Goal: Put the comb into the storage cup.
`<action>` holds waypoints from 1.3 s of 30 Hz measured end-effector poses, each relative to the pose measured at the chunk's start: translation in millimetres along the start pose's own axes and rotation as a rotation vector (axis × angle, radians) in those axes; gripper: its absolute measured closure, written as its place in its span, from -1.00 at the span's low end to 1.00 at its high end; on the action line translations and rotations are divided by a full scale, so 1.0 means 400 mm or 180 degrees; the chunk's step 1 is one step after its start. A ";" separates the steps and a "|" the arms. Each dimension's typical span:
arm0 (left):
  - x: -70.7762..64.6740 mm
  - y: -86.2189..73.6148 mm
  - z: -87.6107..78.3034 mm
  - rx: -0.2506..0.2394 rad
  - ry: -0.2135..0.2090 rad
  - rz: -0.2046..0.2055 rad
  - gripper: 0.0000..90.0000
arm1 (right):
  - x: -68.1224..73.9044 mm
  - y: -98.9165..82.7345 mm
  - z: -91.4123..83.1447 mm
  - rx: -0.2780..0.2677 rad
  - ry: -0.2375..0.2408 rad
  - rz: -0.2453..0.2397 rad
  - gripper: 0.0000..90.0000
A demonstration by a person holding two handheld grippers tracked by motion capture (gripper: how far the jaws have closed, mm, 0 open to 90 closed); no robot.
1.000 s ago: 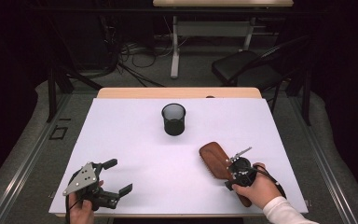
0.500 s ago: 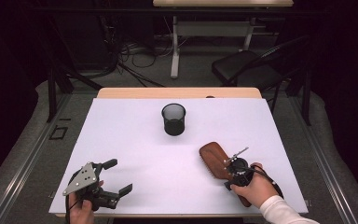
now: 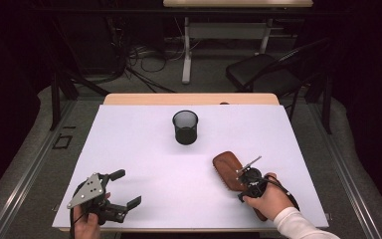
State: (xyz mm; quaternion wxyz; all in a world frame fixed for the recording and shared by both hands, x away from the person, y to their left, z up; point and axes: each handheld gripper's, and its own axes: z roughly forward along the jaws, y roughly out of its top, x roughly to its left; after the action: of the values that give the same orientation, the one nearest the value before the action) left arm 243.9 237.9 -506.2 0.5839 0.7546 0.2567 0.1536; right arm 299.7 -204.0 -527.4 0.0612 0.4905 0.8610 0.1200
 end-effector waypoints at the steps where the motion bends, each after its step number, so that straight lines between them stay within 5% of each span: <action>1: 0.000 0.000 0.000 0.0004 -0.0002 0.0000 -0.99 | -0.001 0.000 -0.001 0.0022 -0.0020 -0.0020 0.42; 20: -0.001 -0.001 0.001 -0.0013 0.0027 -0.0003 -0.99 | -0.003 0.003 -0.008 0.0169 -0.0144 -0.0042 0.59; 24: 0.000 -0.001 0.001 -0.0005 0.0011 -0.0003 -0.99 | -0.006 0.001 0.001 0.0006 -0.0102 -0.0009 0.60; 31: 0.000 0.000 0.000 0.0004 0.0006 -0.0001 -0.99 | -0.009 0.004 -0.005 0.0112 -0.0123 -0.0073 0.61; 39: 0.000 -0.001 0.002 -0.0006 0.0024 -0.0004 -0.99 | -0.009 0.001 -0.007 0.0035 -0.0166 -0.0166 0.61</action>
State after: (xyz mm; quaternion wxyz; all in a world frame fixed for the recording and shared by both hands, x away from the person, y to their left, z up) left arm 244.0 237.5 -506.8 0.5837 0.7533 0.2594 0.1563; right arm 301.4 -207.3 -524.7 0.0840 0.4711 0.8723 0.1007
